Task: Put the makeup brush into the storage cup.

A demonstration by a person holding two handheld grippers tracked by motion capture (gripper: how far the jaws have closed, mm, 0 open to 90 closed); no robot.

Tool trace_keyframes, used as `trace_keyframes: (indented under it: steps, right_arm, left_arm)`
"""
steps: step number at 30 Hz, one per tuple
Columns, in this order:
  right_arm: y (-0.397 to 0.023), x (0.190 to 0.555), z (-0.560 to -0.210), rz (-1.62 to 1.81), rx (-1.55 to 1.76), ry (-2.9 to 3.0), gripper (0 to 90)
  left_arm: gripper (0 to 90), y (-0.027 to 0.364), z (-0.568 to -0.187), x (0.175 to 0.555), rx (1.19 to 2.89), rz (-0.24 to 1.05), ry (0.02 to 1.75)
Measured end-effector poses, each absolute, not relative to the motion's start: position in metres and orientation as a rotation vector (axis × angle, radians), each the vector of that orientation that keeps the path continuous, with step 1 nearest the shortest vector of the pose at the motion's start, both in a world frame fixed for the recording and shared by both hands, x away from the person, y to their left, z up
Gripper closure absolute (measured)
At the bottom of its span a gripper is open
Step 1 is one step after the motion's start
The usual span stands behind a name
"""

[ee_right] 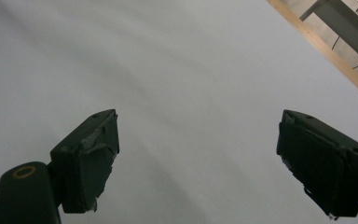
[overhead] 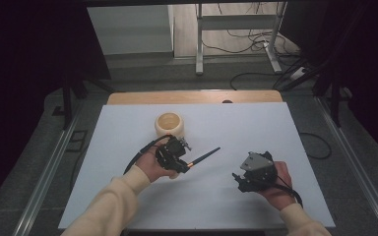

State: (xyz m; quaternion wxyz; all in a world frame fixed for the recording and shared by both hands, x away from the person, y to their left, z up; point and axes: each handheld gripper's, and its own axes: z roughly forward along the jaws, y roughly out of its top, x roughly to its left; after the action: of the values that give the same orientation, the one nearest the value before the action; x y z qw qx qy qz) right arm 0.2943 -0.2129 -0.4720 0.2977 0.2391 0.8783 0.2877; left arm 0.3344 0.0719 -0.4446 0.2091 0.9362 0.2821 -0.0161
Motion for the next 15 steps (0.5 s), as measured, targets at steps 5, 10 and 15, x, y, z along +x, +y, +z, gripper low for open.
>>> trace_keyframes:
  steps: [5, 10, 15]
  right_arm:
    - [-0.205, 0.297, -0.470, 0.761, 0.603, 2.329, 14.4]
    - [-0.199, 0.300, -0.470, 0.751, 0.582, 2.328, 14.7]
    - [-0.194, 0.303, -0.467, 0.750, 0.560, 2.316, 15.5]
  left_arm:
    - [79.2, 0.071, -0.444, 0.334, 2.605, -0.042, 0.775]
    - [79.2, 0.069, -0.444, 0.334, 2.610, -0.047, 0.768]
    - [79.2, 0.066, -0.444, 0.333, 2.613, -0.053, 0.758]
